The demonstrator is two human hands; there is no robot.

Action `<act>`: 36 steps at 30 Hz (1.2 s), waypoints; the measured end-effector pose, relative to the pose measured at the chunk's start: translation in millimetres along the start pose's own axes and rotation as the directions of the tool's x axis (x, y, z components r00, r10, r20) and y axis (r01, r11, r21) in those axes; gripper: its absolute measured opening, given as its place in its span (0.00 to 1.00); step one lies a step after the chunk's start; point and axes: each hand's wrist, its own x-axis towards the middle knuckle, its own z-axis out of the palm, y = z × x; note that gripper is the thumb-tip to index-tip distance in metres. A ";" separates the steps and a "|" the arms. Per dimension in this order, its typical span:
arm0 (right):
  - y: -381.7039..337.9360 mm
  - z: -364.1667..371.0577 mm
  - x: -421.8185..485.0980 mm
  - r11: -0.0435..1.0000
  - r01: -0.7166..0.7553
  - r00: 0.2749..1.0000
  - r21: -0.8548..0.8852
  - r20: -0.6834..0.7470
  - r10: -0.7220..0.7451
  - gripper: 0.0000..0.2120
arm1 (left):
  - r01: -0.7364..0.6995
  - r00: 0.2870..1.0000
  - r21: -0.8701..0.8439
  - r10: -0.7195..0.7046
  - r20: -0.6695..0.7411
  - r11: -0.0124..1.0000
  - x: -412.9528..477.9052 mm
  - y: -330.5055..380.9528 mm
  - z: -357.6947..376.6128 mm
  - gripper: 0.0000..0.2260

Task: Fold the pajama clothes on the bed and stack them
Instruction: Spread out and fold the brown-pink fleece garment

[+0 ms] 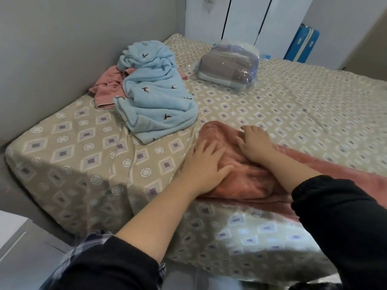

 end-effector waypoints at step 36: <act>12.5 -2.9 -45.4 0.985 0.170 0.983 0.013 0.070 -0.171 0.26 | 0.266 0.950 0.071 -0.274 0.151 0.961 69.5 -1.8 22.0 0.26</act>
